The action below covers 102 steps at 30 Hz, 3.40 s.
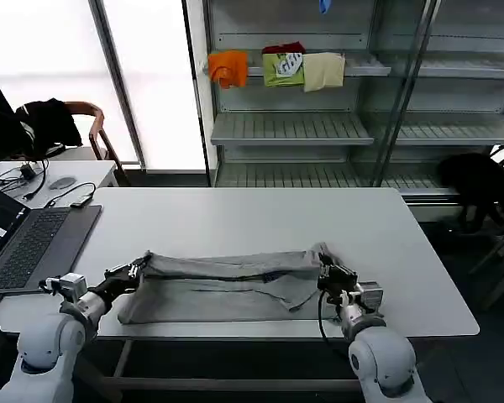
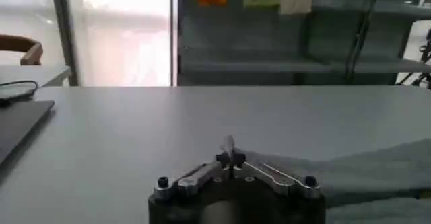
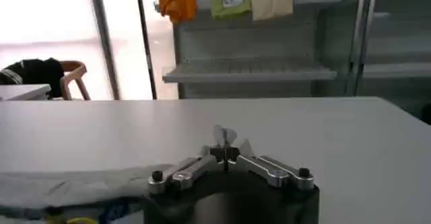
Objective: Fold and organize the clothes.
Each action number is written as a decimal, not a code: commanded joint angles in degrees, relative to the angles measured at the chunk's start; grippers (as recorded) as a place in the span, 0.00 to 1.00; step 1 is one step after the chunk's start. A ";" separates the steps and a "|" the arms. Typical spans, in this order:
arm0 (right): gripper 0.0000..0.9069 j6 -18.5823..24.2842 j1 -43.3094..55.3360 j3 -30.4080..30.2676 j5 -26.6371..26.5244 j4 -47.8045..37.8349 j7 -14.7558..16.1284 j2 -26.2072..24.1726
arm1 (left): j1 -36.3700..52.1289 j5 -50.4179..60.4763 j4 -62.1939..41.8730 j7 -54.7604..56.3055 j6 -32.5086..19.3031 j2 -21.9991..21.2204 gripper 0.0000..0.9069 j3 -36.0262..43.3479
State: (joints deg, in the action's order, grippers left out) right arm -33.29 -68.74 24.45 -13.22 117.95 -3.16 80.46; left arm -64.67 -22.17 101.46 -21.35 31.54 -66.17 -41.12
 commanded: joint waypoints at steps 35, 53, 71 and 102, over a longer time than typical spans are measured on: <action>1.00 2.32 -7.00 1.27 24.79 -2.52 2.20 2.35 | -4.06 7.38 4.81 2.78 -1.29 -2.07 1.00 -1.48; 1.00 5.32 0.21 9.97 -13.92 7.87 -1.00 1.85 | -11.37 2.82 8.79 19.59 -4.76 -10.58 1.00 0.13; 1.00 5.42 -0.91 10.63 -10.86 5.67 -0.71 2.21 | -8.54 7.16 2.40 20.15 -7.50 -12.73 0.17 2.46; 1.00 5.45 -1.85 12.14 -10.19 4.67 -1.64 1.60 | -3.26 28.05 5.42 2.36 -9.89 1.43 0.00 -12.17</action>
State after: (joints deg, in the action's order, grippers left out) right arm -27.80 -70.64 36.39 -23.28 122.57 -4.75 82.06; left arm -70.76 -4.24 107.11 -11.02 21.70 -73.80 -44.94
